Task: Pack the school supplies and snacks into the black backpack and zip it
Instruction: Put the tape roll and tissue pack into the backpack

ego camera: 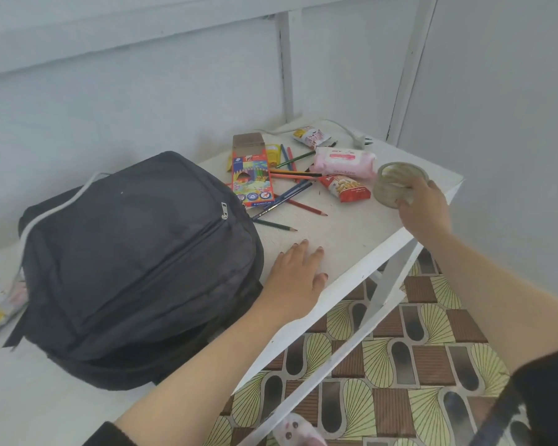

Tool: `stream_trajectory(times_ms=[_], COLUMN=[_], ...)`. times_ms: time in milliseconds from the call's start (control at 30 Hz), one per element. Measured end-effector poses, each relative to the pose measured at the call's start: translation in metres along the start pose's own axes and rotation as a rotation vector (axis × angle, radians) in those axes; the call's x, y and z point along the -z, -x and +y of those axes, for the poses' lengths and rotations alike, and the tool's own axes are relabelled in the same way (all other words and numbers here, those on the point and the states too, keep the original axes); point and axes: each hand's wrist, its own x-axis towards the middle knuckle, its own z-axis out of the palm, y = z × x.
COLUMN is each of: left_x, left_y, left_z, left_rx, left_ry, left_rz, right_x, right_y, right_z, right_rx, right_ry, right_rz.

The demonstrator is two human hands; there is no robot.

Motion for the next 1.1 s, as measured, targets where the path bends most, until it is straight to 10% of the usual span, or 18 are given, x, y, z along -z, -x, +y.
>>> stream_trajectory(times_ms=[300,533,767,1100], left_x=[0.041,0.048,0.055,0.083], left_y=[0.049,0.106,0.131,0.135], left_z=[-0.013,-0.076,-0.123,-0.121], left_rx=[-0.217,-0.358,-0.308,0.009], left_ry=[0.196,-0.123,-0.317,0.199], left_rz=[0.187,0.425,0.283,0.43], right_x=[-0.001,-0.004,-0.015,-0.022], right_y=[0.044,0.097,0.14,0.171], right_z=[-0.033,-0.073,-0.104,-0.118], right_rx=[0.112,0.2,0.312,0.328], right_ry=[-0.232,-0.384,-0.464,-0.438], right_rz=[0.108,0.09,-0.012,-0.078])
